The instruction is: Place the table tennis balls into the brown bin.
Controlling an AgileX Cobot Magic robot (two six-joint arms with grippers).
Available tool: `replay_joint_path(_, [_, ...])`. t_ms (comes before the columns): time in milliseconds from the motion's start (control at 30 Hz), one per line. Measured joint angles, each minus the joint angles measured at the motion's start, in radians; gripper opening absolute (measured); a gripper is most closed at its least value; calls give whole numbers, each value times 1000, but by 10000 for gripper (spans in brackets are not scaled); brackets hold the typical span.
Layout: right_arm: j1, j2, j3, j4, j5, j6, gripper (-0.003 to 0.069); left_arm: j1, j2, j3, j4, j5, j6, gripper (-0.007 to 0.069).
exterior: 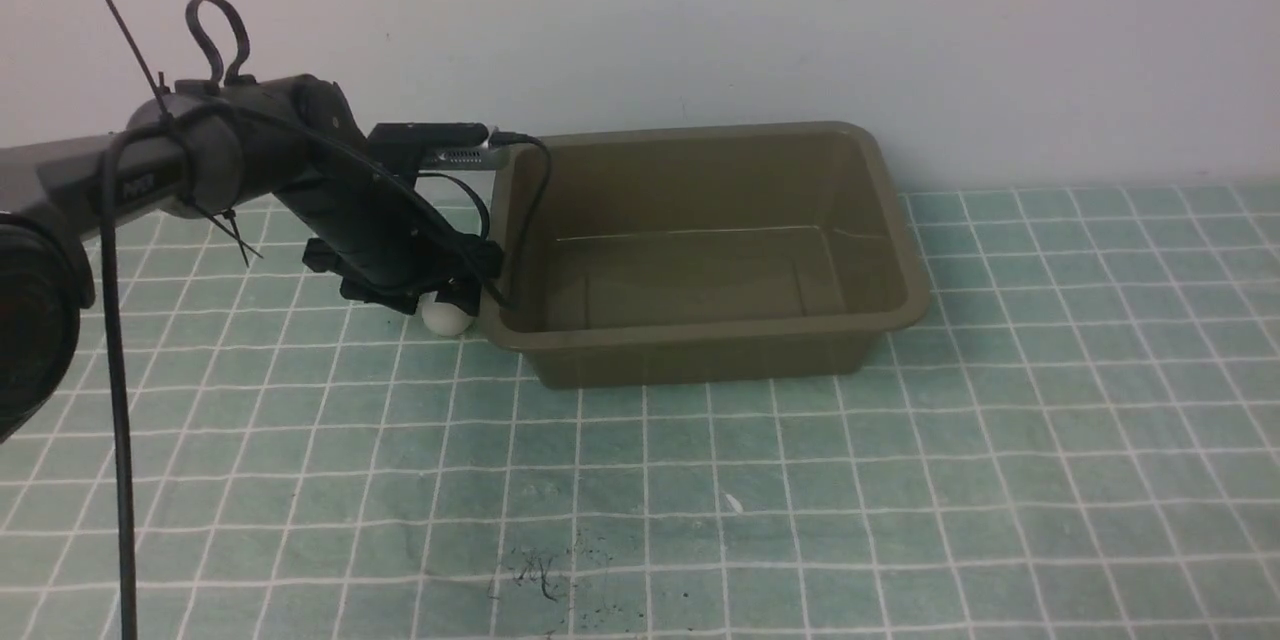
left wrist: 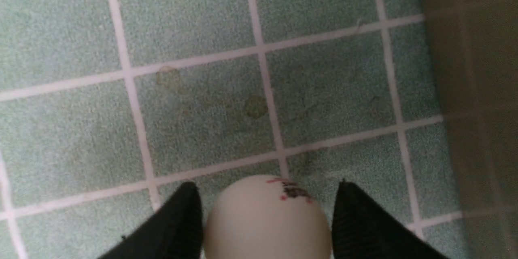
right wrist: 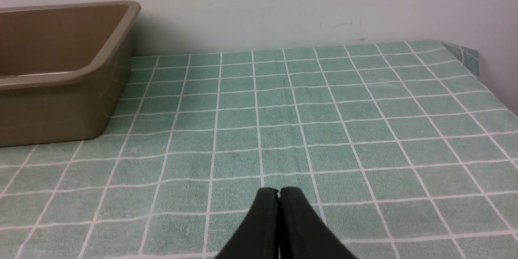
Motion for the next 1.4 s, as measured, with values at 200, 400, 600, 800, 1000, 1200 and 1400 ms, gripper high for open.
replay_joint_path(200, [0, 0, 0, 0, 0, 0, -15, 0, -62, 2, 49, 59, 0, 349])
replay_joint_path(400, [0, 0, 0, 0, 0, 0, -15, -23, -251, 0, -1, 50, 74, 349])
replay_joint_path(600, [0, 0, 0, 0, 0, 0, -15, -151, -274, -1, -109, 0, 139, 357])
replay_joint_path(800, [0, 0, 0, 0, 0, 0, -15, -188, -280, -7, -107, 46, 102, 535])
replay_joint_path(1000, [0, 0, 0, 0, 0, 0, -15, -168, -488, -31, 7, 248, -32, 262])
replay_joint_path(1200, [0, 0, 0, 0, 0, 0, -15, -193, -837, 26, 36, 254, -35, 4])
replay_joint_path(1400, [0, 0, 0, 0, 0, 0, -15, -197, -1034, 70, 37, 257, -27, -5])
